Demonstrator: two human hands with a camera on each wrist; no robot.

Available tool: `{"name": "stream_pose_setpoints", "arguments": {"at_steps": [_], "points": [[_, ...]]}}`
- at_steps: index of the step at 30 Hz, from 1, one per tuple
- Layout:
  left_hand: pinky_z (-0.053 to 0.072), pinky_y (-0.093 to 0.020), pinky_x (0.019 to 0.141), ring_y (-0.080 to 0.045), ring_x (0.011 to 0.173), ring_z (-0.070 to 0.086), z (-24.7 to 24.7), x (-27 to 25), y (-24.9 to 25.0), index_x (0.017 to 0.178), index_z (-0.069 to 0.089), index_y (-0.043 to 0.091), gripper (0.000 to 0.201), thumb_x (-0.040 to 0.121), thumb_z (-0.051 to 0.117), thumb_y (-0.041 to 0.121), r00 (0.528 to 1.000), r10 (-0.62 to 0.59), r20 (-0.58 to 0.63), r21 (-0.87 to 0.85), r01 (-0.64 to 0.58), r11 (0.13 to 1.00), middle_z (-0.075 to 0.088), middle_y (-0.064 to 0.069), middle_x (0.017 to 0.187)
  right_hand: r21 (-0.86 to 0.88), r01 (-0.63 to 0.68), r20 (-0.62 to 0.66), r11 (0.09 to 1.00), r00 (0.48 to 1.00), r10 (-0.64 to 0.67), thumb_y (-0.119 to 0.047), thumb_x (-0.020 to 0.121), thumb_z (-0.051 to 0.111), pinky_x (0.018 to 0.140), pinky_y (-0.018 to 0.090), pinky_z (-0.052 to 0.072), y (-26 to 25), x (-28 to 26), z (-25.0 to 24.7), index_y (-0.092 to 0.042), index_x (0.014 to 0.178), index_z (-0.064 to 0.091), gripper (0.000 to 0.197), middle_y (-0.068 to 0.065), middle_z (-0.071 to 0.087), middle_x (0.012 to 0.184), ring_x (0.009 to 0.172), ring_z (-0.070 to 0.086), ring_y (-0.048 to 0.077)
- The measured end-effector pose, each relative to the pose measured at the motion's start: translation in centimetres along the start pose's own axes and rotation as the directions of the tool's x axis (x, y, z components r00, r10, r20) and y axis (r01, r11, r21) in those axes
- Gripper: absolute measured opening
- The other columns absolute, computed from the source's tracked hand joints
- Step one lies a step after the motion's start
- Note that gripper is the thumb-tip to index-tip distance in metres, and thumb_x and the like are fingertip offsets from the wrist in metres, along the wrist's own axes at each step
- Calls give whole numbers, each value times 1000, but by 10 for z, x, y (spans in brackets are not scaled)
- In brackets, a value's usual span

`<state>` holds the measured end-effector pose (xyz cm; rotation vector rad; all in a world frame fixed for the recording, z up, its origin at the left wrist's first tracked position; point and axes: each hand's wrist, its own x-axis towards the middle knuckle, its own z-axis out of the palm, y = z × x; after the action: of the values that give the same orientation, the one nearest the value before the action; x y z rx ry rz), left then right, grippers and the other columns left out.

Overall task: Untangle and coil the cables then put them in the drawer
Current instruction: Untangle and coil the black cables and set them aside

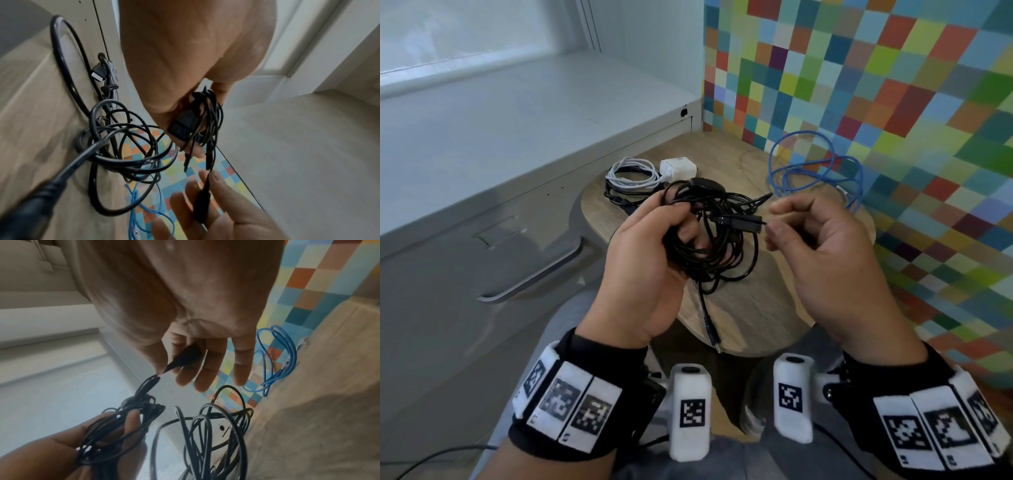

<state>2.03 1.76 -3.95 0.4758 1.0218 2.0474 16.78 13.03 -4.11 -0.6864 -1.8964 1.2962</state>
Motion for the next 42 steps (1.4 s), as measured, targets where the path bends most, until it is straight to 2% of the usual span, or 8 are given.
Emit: {"name": "stream_pose_setpoints", "arguments": {"at_steps": [4, 7, 14, 19, 23, 28, 33, 42], "points": [[31, -51, 79, -19, 65, 34, 6, -3, -2, 108, 47, 12, 24, 86, 45, 3, 999, -22, 30, -36, 23, 999, 34, -5, 72, 57, -38, 122, 998, 992, 31, -5, 105, 54, 101, 39, 57, -5, -4, 4, -37, 134, 62, 44, -9, 71, 121, 116, 66, 6], [43, -38, 70, -20, 67, 42, 8, -4, -4, 110, 50, 9, 29, 84, 42, -1, 996, -30, 89, -46, 34, 998, 41, -10, 76, 248, -116, 248, 962, 967, 53, -9, 101, 51, 104, 48, 55, -9, -7, 9, -39, 140, 59, 50, -8, 67, 136, 131, 60, 11], [46, -33, 68, -22, 75, 48, 10, -6, -5, 98, 57, 7, 19, 83, 47, 1, 997, -23, 68, -19, 24, 1000, 49, -10, 80, 146, 4, 224, 989, 974, -37, -7, 93, 65, 96, 52, 58, -8, -10, 17, -39, 133, 62, 52, -13, 65, 134, 117, 67, 18], [44, -44, 86, -34, 97, 48, 13, -7, -2, 113, 56, 6, 30, 84, 49, 7, 998, -52, 38, -65, 55, 996, 54, -20, 102, 218, -49, 185, 975, 983, 8, -25, 87, 69, 99, 46, 58, -6, -11, 17, -33, 130, 58, 44, -14, 65, 134, 118, 66, 13], [56, -36, 67, -26, 84, 64, 11, -9, 4, 123, 56, 4, 43, 82, 43, 14, 985, -131, 112, -127, 145, 981, 67, -15, 100, 395, -198, 236, 897, 966, 110, -23, 98, 64, 87, 36, 61, -6, -7, 18, -29, 141, 51, 45, -1, 66, 137, 112, 71, 16], [46, -57, 93, -44, 107, 48, 9, -7, 6, 138, 46, -10, 54, 87, 44, 9, 990, -135, 32, -16, 136, 991, 53, -33, 123, 344, -142, 176, 928, 981, 85, 3, 97, 63, 70, 39, 60, -3, -2, 17, -20, 131, 62, 41, 4, 74, 96, 86, 74, 24], [28, -71, 113, -61, 129, 47, 7, -5, 6, 137, 47, -10, 48, 92, 38, 2, 996, -95, -2, 54, 95, 994, 49, -43, 137, 389, -145, 151, 910, 984, 92, 6, 96, 63, 63, 30, 55, 1, 0, 15, -19, 119, 69, 34, -1, 72, 91, 79, 71, 16], [57, -33, 67, -19, 77, 68, 0, -2, 2, 103, 69, 14, 27, 98, 50, -4, 996, -27, -80, 270, 48, 962, 73, -8, 92, 429, -184, 36, 884, 982, 187, 3, 101, 57, 81, 41, 60, 9, 6, 12, -14, 124, 67, 31, 10, 76, 113, 105, 73, 28]]}}
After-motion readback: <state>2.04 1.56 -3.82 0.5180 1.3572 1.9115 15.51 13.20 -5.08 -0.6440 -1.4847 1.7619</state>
